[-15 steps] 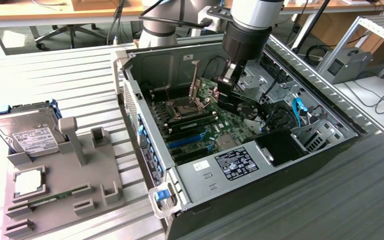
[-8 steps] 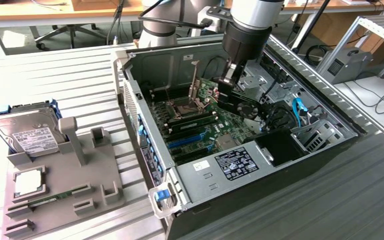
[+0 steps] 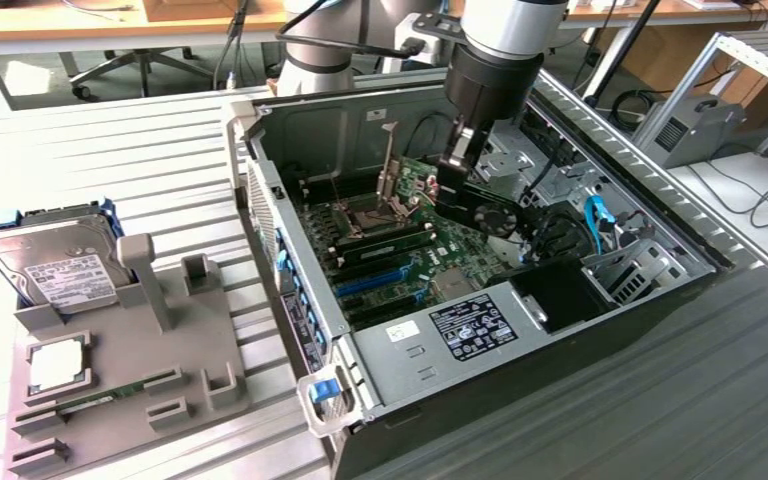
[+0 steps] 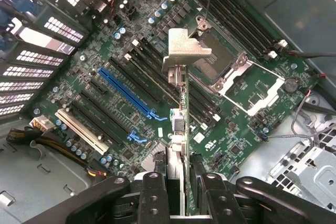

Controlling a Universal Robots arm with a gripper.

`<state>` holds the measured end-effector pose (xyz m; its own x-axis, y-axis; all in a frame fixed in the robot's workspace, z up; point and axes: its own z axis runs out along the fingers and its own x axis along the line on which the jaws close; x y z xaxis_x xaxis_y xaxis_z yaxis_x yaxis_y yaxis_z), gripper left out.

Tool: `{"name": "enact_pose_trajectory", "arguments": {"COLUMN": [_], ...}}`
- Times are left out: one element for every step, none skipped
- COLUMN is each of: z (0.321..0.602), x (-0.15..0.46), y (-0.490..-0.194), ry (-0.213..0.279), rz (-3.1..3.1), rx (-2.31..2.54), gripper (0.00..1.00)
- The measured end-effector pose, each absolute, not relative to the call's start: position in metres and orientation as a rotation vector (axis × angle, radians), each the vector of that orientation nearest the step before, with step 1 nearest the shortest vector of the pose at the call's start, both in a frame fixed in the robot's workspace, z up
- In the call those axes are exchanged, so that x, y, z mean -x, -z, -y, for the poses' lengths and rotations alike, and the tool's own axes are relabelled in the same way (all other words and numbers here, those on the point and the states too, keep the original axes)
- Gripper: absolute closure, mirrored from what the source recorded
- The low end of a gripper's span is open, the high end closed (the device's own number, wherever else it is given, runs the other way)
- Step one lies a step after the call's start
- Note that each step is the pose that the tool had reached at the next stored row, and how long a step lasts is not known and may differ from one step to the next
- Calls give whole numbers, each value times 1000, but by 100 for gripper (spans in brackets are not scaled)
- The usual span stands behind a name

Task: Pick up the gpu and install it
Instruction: 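Insert the gpu into the slot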

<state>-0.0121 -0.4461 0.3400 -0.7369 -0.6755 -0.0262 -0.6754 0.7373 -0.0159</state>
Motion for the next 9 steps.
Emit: {"name": "enact_pose_trajectory", "arguments": {"z": [446, 446, 446, 446, 446, 446, 446, 446, 446], "x": [12, 12, 12, 12, 12, 12, 12, 12, 12], "y": [-340, -340, -340, -340, -340, -340, -340, -340, -340], "ry": [8, 8, 8, 8, 8, 8, 8, 8, 8], "rz": [-2898, -2895, -2893, -2891, -2889, -2887, -2885, -2882, -2880], "rx": [1134, 1140, 1145, 1150, 1155, 1161, 1166, 1171, 1176], "gripper": [71, 71, 71, 71, 71, 71, 71, 71, 71]}}
